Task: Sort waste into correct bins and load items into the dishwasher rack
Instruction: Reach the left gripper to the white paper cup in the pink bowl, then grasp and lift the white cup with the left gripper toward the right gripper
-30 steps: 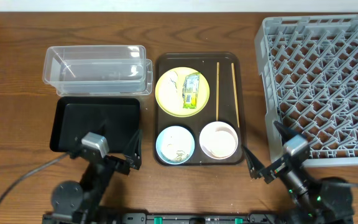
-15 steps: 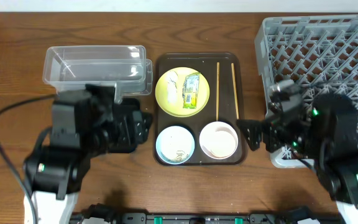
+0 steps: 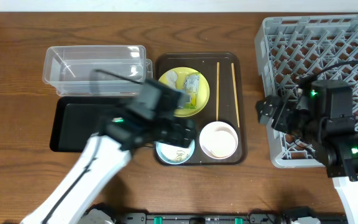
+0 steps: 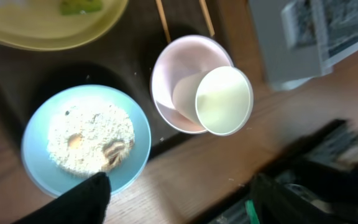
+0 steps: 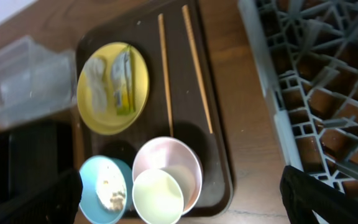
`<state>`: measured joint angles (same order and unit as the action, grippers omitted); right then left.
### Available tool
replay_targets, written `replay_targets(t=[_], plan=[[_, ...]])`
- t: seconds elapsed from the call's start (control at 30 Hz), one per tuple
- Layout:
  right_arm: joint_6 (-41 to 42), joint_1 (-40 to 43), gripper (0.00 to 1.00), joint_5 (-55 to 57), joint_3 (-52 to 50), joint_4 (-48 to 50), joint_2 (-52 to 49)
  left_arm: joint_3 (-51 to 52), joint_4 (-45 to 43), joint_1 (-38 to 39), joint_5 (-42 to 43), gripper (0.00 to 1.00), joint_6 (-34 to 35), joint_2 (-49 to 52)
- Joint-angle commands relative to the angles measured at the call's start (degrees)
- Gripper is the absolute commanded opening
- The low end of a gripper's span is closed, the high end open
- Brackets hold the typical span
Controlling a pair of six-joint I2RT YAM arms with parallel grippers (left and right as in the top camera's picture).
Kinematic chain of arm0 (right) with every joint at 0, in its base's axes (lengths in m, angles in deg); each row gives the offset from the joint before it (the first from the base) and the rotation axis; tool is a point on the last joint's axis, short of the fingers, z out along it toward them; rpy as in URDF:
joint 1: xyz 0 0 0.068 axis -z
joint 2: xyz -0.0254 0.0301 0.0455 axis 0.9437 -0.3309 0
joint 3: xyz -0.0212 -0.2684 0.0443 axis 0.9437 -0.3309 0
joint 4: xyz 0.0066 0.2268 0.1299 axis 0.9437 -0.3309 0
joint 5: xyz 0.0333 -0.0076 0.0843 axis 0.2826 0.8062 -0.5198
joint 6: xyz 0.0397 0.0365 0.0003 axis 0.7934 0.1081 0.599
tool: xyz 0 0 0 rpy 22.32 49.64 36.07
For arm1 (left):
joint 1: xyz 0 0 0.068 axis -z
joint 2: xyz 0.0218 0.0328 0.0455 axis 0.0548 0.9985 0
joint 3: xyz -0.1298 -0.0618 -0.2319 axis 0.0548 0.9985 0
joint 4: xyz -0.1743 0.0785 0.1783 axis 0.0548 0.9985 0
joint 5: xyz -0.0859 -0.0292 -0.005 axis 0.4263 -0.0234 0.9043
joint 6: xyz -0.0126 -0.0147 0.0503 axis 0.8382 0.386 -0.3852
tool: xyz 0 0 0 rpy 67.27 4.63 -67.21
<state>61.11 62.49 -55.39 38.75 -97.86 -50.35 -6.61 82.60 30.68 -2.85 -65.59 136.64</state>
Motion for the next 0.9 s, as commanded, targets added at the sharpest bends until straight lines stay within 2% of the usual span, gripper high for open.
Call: replay_targets(t=[0.0,0.13,0.27,0.57,0.63,0.7,0.87], plan=[[1.84,0.94,0.99,1.05,1.01,-0.61,0.15,-0.87,-2.86,6.86,-10.05,0.71,4.81,5.77],[-2.21,0.94,0.99,-0.66,1.01,-2.32,0.13,-0.87,-6.99,11.08,-12.28,0.65,6.45,12.11],[-2.34,0.94,0.99,-0.66,1.01,-3.96,0.13,-0.87,-9.88,12.33,-12.24,0.58,7.54,17.25],[-2.34,0.94,0.99,-0.68,1.01,-4.20,0.11,-0.87,-12.22,12.66,-11.61,0.27,7.91,21.79],[-2.34,0.94,0.99,-0.68,1.01,-4.28,0.11,-0.90,-12.59,12.66,-11.56,0.19,7.91,21.73],[-2.34,0.94,0.99,-0.68,1.01,-4.28,0.11,-0.90,-12.59,12.66,-11.56,0.07,7.93,21.66],[-2.56,0.94,0.99,-0.66,1.01,-4.31,0.11,-0.92,-12.37,12.07,-8.24,0.06,7.93,20.59]])
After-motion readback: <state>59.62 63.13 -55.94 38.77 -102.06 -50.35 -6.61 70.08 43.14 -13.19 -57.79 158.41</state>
